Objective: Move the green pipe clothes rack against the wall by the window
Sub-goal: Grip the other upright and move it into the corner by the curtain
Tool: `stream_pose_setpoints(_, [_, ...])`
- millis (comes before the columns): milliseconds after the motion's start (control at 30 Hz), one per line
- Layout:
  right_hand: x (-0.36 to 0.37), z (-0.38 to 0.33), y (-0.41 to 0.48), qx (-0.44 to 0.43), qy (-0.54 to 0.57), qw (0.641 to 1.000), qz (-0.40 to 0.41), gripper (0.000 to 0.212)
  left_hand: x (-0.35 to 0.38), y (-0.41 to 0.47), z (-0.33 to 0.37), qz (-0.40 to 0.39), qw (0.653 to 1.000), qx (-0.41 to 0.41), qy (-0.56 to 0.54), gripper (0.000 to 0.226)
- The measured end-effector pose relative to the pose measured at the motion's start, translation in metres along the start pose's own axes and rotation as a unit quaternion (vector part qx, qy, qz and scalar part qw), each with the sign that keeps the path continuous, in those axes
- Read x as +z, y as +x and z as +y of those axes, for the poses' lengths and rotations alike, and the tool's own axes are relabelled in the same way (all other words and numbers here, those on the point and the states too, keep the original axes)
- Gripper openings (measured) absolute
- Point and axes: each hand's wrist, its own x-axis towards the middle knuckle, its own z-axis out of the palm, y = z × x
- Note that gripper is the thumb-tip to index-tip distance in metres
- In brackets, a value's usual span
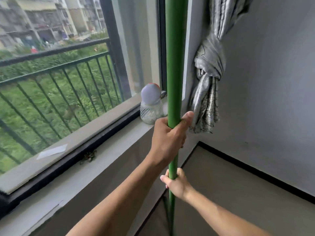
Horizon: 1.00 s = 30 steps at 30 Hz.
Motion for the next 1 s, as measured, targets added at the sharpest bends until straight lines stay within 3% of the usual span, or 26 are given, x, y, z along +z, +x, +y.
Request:
stream_pose_setpoints(100, [-0.022, -0.001, 0.025, 0.007, 0.008, 1.0, 0.013, 0.032, 0.017, 0.03, -0.01, -0.012, 1.0, -0.004, 0.006, 0.047])
stream_pose_setpoints(300, [-0.06, 0.003, 0.081, 0.024, -0.004, 0.998, 0.061, 0.026, 0.046, 0.094, -0.033, -0.064, 0.998, -0.01, -0.001, 0.054])
stream_pose_setpoints(567, [-0.118, -0.022, 0.162, 0.055, -0.053, 0.985, 0.155, 0.029, 0.084, 0.209, -0.053, -0.14, 0.989, -0.028, -0.033, 0.04])
stream_pose_setpoints(667, [-0.138, -0.034, 0.18, 0.064, -0.091, 0.982, 0.153, 0.034, 0.1, 0.242, -0.058, -0.148, 0.987, -0.029, -0.051, 0.033])
stream_pose_setpoints(833, [-0.16, -0.036, 0.203, 0.061, -0.086, 0.974, 0.203, 0.025, 0.125, 0.278, -0.061, -0.15, 0.986, -0.023, -0.074, 0.035])
stream_pose_setpoints(1000, [-0.205, -0.042, 0.222, 0.043, -0.09, 0.972, 0.214, 0.031, 0.168, 0.312, -0.054, -0.174, 0.982, -0.016, -0.077, 0.035])
